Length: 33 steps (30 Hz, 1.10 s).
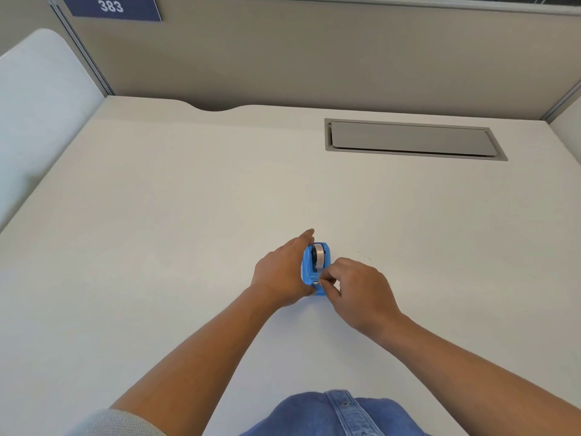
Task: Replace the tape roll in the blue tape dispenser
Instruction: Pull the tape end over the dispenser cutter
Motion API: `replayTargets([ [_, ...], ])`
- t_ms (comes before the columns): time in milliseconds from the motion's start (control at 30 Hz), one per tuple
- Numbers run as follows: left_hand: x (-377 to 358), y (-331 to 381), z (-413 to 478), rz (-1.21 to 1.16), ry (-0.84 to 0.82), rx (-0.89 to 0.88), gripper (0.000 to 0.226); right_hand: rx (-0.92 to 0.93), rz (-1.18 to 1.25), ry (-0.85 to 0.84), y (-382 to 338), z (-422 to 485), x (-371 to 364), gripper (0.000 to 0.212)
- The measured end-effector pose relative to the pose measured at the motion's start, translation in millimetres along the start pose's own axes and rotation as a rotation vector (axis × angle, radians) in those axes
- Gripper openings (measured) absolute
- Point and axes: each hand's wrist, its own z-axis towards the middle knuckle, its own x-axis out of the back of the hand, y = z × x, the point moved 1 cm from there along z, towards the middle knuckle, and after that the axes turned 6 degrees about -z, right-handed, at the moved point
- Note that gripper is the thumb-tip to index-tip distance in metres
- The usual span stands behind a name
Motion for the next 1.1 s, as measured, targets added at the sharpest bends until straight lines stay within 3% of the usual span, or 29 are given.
replayTargets([
  [1100, -1.5, 0.7, -1.6, -0.023, -0.005, 0.010, 0.112, 0.117, -0.056, 0.145, -3.8, -20.9, -21.4, 0.004],
])
